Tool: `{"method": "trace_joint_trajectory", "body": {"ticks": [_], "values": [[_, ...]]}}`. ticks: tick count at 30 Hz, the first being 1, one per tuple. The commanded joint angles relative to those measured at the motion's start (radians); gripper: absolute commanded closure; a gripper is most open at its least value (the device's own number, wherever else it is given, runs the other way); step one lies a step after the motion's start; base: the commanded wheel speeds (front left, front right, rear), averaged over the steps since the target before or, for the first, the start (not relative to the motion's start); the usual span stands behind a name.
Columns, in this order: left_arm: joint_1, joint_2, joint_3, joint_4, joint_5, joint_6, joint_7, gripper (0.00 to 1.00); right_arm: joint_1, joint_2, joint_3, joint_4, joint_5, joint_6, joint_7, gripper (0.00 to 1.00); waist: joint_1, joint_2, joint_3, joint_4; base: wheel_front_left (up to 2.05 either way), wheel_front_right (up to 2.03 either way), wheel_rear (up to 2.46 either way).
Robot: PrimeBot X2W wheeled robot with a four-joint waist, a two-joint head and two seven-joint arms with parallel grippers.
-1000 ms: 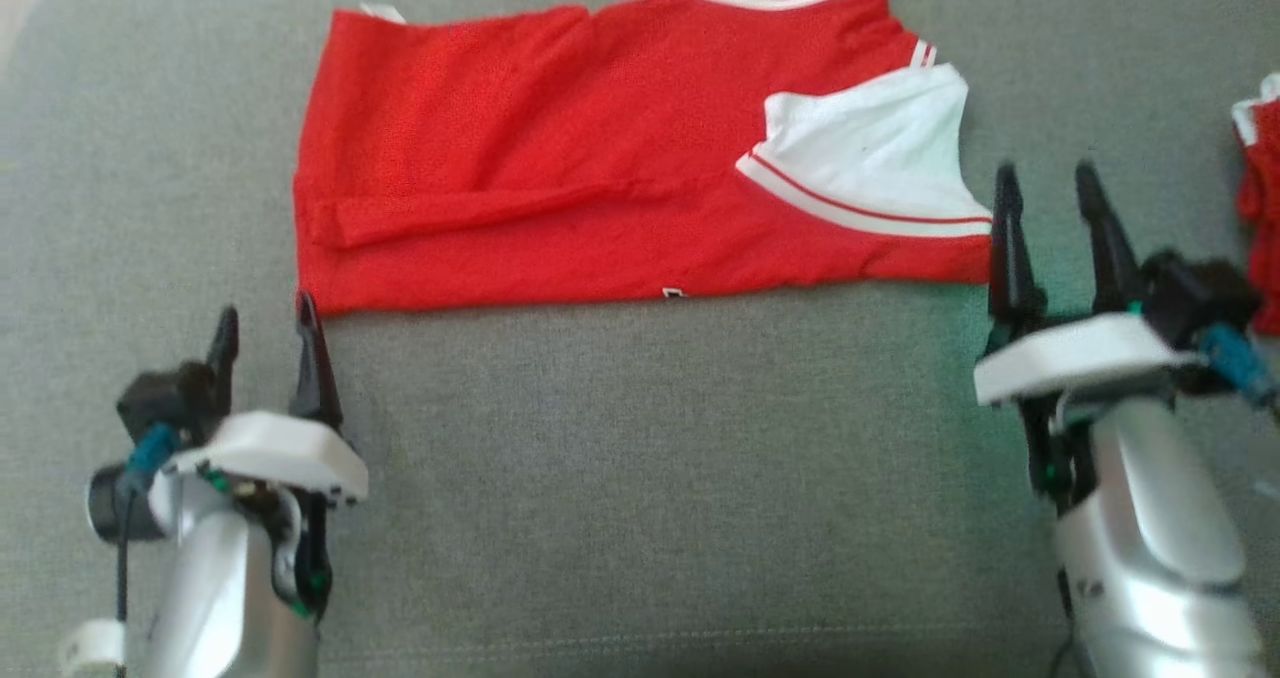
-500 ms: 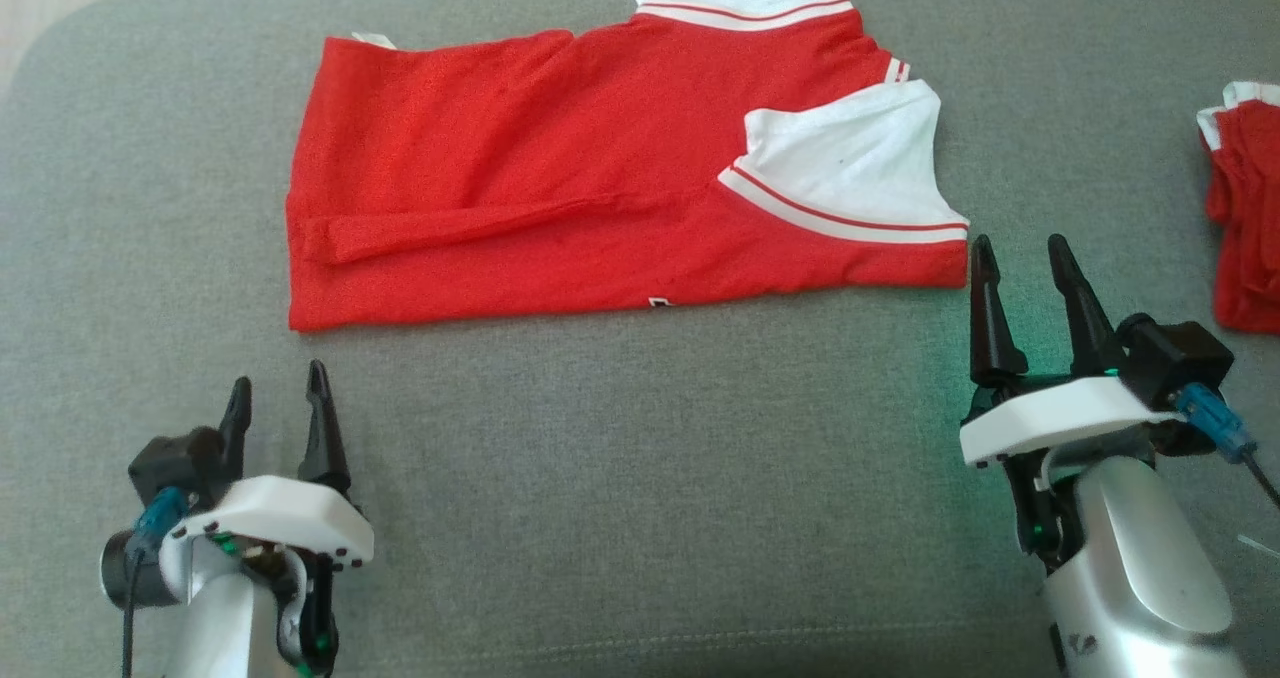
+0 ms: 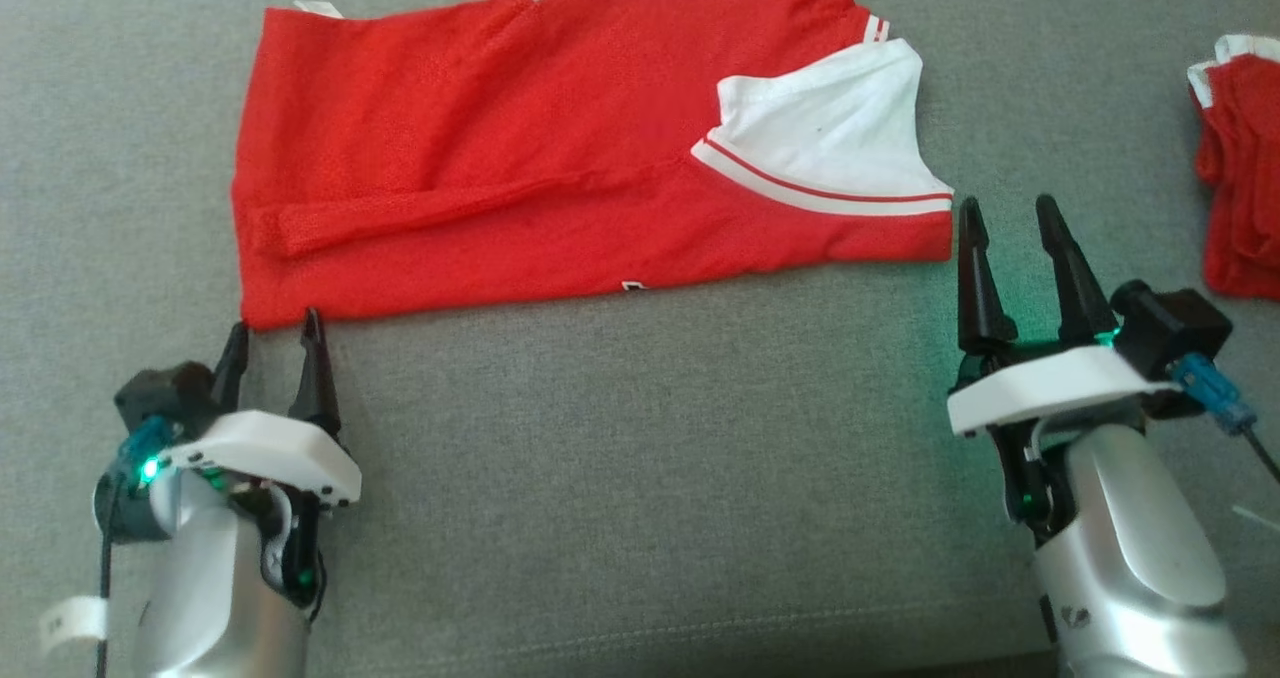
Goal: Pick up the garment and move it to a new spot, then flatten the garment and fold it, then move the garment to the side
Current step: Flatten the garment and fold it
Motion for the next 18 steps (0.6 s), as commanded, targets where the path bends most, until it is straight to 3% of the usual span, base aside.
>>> {"method": "trace_joint_trajectory", "body": {"ticks": [1, 18], "values": [[-0.033, 0.033, 0.032, 0.000, -0.004, -0.007, -0.012, 0.00, -0.030, 0.004, 0.027, -0.037, 0.006, 0.003, -0.011, 0.00, 0.0000, 0.0000, 0.009, -0.007, 0.00, 0.00, 0.00], [-0.125, 0.050, 0.047, 0.180, -0.011, -0.018, -0.012, 0.00, -0.060, 0.004, 0.030, -0.044, 0.011, 0.003, -0.011, 0.00, 0.0000, 0.0000, 0.056, -0.019, 0.00, 0.00, 0.00]]}}
